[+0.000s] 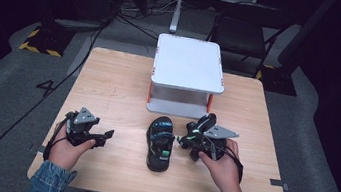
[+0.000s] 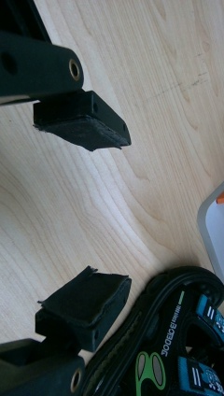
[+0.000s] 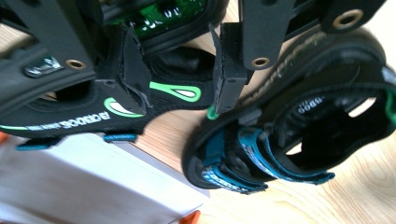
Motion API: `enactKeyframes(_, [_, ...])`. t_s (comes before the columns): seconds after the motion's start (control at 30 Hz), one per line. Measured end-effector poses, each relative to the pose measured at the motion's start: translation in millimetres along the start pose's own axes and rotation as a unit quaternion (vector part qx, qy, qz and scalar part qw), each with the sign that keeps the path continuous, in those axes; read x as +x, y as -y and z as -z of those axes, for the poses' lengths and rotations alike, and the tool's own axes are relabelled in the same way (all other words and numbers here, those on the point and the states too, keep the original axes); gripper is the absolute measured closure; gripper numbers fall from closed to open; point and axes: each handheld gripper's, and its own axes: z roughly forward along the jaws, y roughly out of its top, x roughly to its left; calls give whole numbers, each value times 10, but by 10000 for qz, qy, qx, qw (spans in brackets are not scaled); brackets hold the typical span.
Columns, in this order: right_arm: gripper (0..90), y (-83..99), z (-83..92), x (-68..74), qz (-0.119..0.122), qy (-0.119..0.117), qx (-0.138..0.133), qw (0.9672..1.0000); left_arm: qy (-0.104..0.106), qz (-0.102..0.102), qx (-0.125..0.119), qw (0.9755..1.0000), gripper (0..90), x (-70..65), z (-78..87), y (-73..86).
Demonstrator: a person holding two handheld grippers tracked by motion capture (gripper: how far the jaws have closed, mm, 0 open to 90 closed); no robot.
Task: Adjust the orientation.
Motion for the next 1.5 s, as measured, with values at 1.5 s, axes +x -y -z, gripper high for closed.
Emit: enactKeyframes(1.5, [406,255,769,-513,-886,816,-105,9927,69,-85,45,9999,278,-40,-105,-46])
